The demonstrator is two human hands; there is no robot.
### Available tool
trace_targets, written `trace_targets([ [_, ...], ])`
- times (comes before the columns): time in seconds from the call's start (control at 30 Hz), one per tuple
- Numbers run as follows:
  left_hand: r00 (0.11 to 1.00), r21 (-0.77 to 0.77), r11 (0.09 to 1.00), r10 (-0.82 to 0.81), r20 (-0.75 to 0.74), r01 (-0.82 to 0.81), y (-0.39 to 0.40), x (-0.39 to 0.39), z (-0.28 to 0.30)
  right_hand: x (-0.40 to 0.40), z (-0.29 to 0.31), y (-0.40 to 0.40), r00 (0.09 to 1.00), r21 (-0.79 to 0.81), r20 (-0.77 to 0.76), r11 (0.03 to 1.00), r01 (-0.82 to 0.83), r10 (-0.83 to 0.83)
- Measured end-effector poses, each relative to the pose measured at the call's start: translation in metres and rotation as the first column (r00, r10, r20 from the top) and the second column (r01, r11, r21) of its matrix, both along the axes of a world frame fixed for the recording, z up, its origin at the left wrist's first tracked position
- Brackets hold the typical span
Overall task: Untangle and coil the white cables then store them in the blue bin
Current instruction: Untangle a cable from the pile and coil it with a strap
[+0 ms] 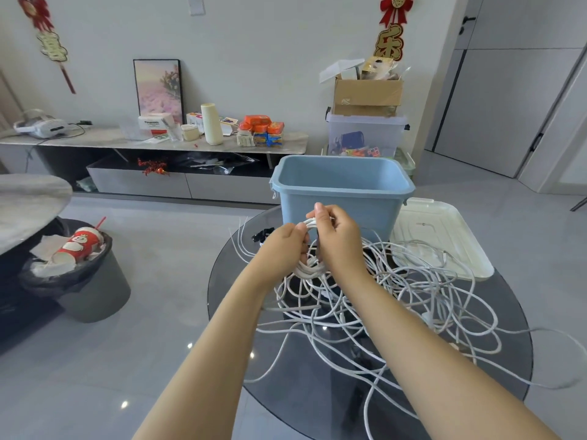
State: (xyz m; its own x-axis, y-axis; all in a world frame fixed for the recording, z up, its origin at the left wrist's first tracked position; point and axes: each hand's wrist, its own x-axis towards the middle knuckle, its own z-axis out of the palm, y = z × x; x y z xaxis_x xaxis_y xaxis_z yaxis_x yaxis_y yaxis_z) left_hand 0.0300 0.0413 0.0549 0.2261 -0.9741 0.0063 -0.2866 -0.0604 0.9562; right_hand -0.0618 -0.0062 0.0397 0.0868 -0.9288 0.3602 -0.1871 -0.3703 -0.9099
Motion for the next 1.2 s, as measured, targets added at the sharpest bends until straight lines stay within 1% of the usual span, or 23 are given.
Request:
trace_targets([
  [0.1, 0.996, -0.016, 0.996, 0.084, 0.039, -0.083, -0.006, 0.017, -0.007, 0.013, 0.004, -0.010, 0.989, 0.122, -0.041, 0.984, -0.133, 0.139],
  [0.17, 0.985, -0.015, 0.989, 0.145, 0.096, -0.145, -0.011, 0.029, -0.012, 0.021, 0.003, -0.018, 0.969, 0.175, -0.065, 0.959, -0.223, 0.237],
  [0.23, 0.963, -0.009, 0.979, 0.200, 0.181, -0.202, -0.016, 0.042, -0.019, 0.031, -0.004, -0.030, 0.950, 0.228, -0.096, 0.936, -0.270, 0.298],
  [0.33, 0.910, -0.001, 0.959, 0.269, 0.315, -0.283, -0.022, 0.062, -0.030, 0.046, -0.015, -0.046, 0.928, 0.292, -0.192, 0.922, -0.255, 0.318],
  [0.4, 0.881, 0.004, 0.940, 0.319, 0.349, -0.342, -0.025, 0.073, -0.037, 0.054, -0.024, -0.058, 0.911, 0.288, -0.253, 0.924, -0.252, 0.327],
  [0.47, 0.856, -0.006, 0.914, 0.382, 0.349, -0.406, -0.028, 0.083, -0.043, 0.061, -0.033, -0.068, 0.877, 0.260, -0.357, 0.936, -0.237, 0.321],
  [0.53, 0.832, -0.015, 0.889, 0.435, 0.344, -0.458, -0.030, 0.091, -0.049, 0.068, -0.041, -0.076, 0.811, 0.214, -0.510, 0.956, -0.202, 0.285],
  [0.63, 0.819, -0.005, 0.867, 0.473, 0.325, -0.499, -0.031, 0.100, -0.056, 0.079, -0.049, -0.087, 0.646, 0.161, -0.729, 0.974, -0.159, 0.226],
  [0.67, 0.816, 0.003, 0.861, 0.481, 0.320, -0.509, -0.031, 0.102, -0.057, 0.084, -0.052, -0.090, 0.603, 0.158, -0.769, 0.977, -0.144, 0.213],
  [0.73, 0.812, 0.022, 0.852, 0.490, 0.317, -0.522, -0.033, 0.104, -0.060, 0.089, -0.058, -0.093, 0.546, 0.142, -0.816, 0.981, -0.131, 0.191],
  [0.8, 0.815, 0.030, 0.853, 0.487, 0.314, -0.521, -0.034, 0.105, -0.061, 0.091, -0.063, -0.094, 0.531, 0.096, -0.833, 0.985, -0.141, 0.157],
  [0.87, 0.821, 0.032, 0.858, 0.480, 0.309, -0.513, -0.035, 0.104, -0.061, 0.090, -0.065, -0.094, 0.538, 0.072, -0.832, 0.987, -0.143, 0.138],
  [0.9, 0.825, 0.035, 0.861, 0.473, 0.308, -0.507, -0.036, 0.103, -0.061, 0.090, -0.065, -0.093, 0.558, 0.070, -0.818, 0.988, -0.138, 0.136],
  [1.0, 0.834, 0.044, 0.874, 0.446, 0.325, -0.484, -0.037, 0.098, -0.061, 0.085, -0.063, -0.088, 0.683, 0.095, -0.713, 0.986, -0.133, 0.161],
  [1.1, 0.848, 0.053, 0.887, 0.418, 0.327, -0.458, -0.036, 0.094, -0.062, 0.077, -0.056, -0.080, 0.810, 0.095, -0.566, 0.988, -0.122, 0.155],
  [1.2, 0.856, 0.064, 0.893, 0.403, 0.324, -0.445, -0.035, 0.092, -0.061, 0.071, -0.049, -0.072, 0.924, 0.125, -0.352, 0.986, -0.115, 0.152],
])
